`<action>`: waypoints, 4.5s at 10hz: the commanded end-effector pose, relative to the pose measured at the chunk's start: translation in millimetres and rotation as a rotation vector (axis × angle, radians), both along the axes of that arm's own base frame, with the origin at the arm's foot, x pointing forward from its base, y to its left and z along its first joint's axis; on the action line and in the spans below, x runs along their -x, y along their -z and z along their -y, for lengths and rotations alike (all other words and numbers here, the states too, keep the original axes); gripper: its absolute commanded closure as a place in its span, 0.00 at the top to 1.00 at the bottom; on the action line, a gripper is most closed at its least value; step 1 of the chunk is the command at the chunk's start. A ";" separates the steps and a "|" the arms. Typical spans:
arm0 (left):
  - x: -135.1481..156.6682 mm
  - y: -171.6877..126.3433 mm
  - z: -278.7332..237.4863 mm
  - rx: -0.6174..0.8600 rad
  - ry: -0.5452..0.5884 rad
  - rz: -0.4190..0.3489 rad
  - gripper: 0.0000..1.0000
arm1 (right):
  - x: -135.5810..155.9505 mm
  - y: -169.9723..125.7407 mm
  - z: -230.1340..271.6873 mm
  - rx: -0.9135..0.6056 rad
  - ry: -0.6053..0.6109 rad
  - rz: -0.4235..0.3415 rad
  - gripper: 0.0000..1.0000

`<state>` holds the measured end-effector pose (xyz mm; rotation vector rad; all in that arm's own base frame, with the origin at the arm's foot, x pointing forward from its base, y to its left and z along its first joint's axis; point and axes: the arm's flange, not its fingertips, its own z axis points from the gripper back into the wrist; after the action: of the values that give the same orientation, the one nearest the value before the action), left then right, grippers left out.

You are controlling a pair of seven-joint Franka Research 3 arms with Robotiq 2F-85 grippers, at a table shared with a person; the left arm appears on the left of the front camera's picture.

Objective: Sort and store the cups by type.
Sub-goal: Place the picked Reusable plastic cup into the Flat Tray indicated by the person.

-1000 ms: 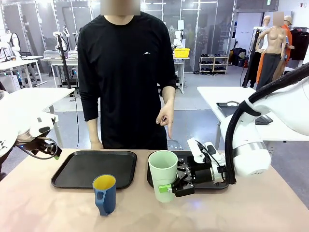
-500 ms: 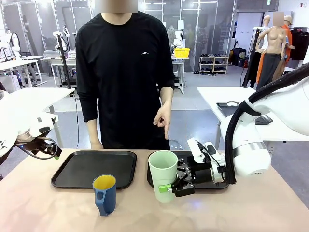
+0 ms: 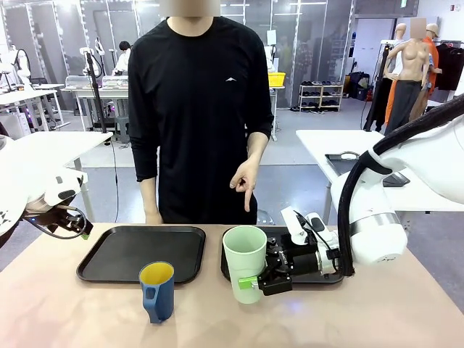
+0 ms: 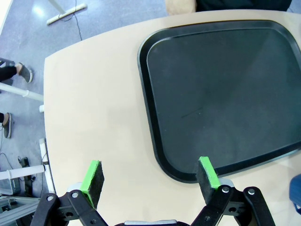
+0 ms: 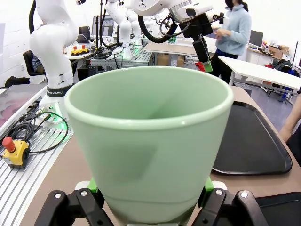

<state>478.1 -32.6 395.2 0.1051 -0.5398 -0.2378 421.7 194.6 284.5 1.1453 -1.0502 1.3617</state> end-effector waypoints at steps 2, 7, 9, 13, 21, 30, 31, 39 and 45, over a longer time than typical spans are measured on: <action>0.8 -2.3 0.3 -0.001 -0.001 0.005 1.00 | -5.1 2.1 7.3 -0.010 0.051 0.030 0.85; 0.8 -2.3 0.3 -0.001 -0.001 0.005 1.00 | -65.4 2.6 56.0 -0.042 0.212 0.071 0.85; 0.8 -2.3 0.3 -0.001 -0.001 0.005 1.00 | -95.8 1.6 73.5 -0.070 0.281 0.080 0.85; 0.8 -2.3 0.3 -0.001 -0.001 0.005 1.00 | -134.4 4.1 97.8 -0.061 0.370 0.084 0.85; 0.8 -2.3 0.3 -0.001 -0.001 0.005 1.00 | -145.7 36.8 109.3 -0.079 0.429 0.036 0.85; 0.8 -2.3 0.3 -0.001 -0.001 0.005 1.00 | -150.8 67.9 111.4 -0.098 0.469 -0.010 1.00; 0.8 -2.3 0.3 -0.001 -0.001 0.005 1.00 | -150.4 68.6 112.3 -0.101 0.467 -0.007 1.00; 0.8 -2.3 0.3 -0.001 -0.001 0.005 1.00 | -143.6 64.7 131.6 -0.001 0.477 -0.045 1.00; 0.8 -2.3 0.3 -0.001 -0.001 0.005 1.00 | -129.3 30.1 194.2 0.179 0.491 -0.074 1.00</action>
<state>478.0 -32.3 395.5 0.1052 -0.5403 -0.2372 558.2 5.1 239.3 0.7407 -1.1181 0.9908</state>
